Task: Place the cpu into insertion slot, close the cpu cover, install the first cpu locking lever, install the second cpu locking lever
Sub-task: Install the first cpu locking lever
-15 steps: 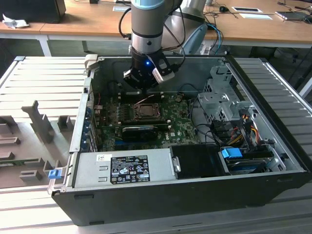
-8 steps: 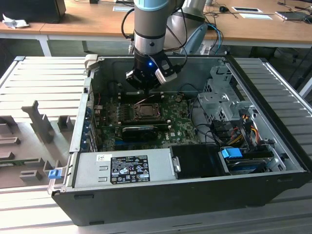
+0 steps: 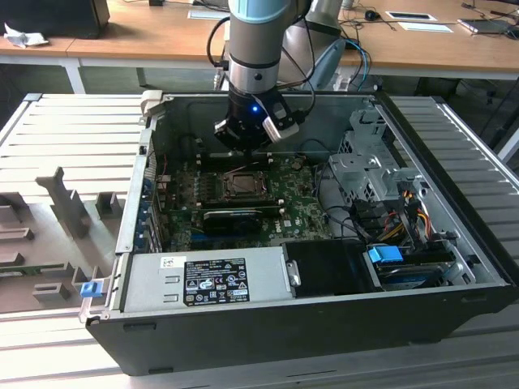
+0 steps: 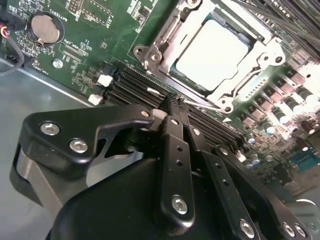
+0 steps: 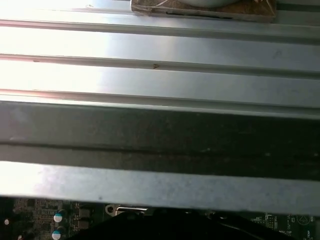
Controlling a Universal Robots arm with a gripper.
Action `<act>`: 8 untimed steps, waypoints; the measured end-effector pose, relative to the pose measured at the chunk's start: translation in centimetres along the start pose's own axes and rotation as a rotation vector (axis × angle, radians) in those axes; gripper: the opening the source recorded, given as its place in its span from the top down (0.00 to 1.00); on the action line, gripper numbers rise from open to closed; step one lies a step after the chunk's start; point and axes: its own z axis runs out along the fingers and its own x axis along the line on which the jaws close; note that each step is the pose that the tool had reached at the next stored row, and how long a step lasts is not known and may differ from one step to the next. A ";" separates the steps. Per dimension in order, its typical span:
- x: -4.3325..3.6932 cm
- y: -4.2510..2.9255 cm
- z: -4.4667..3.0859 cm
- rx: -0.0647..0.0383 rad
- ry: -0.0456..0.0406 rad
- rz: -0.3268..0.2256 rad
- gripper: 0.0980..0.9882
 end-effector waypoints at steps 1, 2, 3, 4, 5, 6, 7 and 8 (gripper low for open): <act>-0.15 -0.02 0.07 0.000 0.0000 0.000 0.99; -0.38 -0.04 0.15 0.000 0.0002 -0.002 0.99; -0.55 -0.05 0.23 0.000 0.0003 -0.003 0.99; -0.67 -0.08 0.38 0.001 0.0006 -0.006 0.99; -0.69 -0.09 0.52 0.001 0.0007 -0.007 0.99; -0.68 -0.11 0.61 0.001 0.0008 -0.007 0.99; -0.68 -0.14 0.73 0.001 0.0008 -0.007 0.99; -0.69 -0.14 0.82 0.001 0.0008 -0.007 0.99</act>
